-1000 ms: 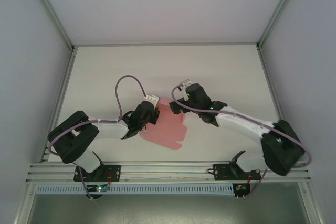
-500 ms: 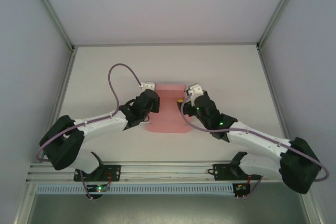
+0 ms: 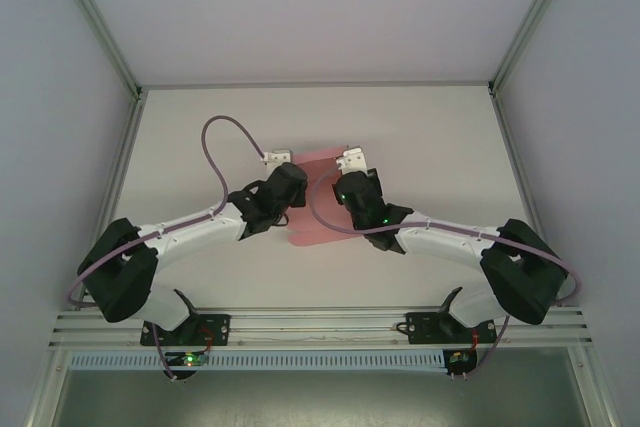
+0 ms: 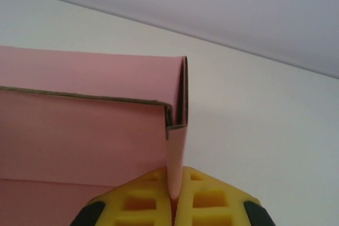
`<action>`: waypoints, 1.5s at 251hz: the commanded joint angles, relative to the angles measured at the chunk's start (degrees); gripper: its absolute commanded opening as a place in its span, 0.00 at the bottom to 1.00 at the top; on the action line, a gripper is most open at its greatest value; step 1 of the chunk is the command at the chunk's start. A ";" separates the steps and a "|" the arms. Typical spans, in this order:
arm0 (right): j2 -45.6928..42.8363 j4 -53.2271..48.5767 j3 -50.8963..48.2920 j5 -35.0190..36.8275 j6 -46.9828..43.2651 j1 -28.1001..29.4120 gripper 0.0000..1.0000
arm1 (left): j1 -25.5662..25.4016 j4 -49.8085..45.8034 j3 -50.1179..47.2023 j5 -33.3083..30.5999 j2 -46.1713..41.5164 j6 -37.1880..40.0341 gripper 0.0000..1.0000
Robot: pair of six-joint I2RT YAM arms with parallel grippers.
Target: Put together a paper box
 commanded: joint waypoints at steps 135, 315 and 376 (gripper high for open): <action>-4.81 3.48 0.16 12.60 -2.45 -0.25 0.00 | 6.15 -30.70 11.75 -14.84 17.03 -14.58 0.00; 1.43 -9.45 3.85 -3.13 7.67 -5.81 0.00 | 5.21 6.64 -6.19 23.45 -8.10 4.40 1.00; -0.22 -10.51 3.72 -8.48 8.11 -5.81 0.00 | 5.54 3.56 -5.89 12.57 -9.37 4.07 0.91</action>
